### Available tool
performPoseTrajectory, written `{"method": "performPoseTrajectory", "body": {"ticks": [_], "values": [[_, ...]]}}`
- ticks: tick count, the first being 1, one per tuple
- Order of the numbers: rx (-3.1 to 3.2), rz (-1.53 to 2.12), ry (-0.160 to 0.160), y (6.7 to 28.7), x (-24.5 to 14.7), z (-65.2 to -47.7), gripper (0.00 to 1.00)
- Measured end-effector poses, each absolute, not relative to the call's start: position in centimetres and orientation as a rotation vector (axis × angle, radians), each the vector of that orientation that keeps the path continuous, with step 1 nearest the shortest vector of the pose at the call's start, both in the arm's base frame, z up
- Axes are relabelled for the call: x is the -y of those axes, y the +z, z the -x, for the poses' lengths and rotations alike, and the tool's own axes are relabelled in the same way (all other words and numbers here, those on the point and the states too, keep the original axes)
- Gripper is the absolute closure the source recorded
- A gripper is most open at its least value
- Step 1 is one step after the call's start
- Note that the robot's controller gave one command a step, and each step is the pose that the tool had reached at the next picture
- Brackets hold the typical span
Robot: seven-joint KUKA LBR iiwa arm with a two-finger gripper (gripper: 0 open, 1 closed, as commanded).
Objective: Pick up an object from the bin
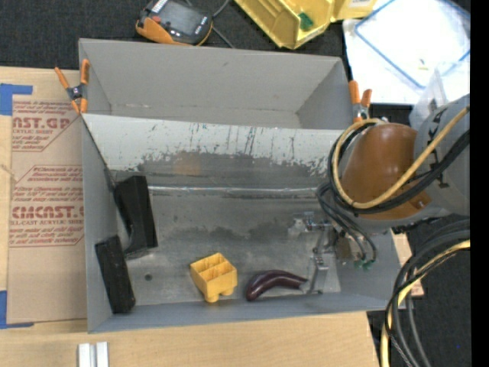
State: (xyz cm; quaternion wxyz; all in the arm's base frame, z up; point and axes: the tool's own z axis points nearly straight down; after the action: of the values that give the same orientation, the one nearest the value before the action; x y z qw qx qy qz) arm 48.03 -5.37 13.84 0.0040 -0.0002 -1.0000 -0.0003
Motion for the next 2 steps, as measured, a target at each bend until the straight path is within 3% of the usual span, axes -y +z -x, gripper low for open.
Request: {"method": "performPoseTrajectory", "body": {"ticks": [1,2], "values": [[3.141,-0.001,0.0,14.2,5.3,-48.2,0.0],[3.13,-0.23,-0.001,13.6,3.3,-48.0,0.0]]}}
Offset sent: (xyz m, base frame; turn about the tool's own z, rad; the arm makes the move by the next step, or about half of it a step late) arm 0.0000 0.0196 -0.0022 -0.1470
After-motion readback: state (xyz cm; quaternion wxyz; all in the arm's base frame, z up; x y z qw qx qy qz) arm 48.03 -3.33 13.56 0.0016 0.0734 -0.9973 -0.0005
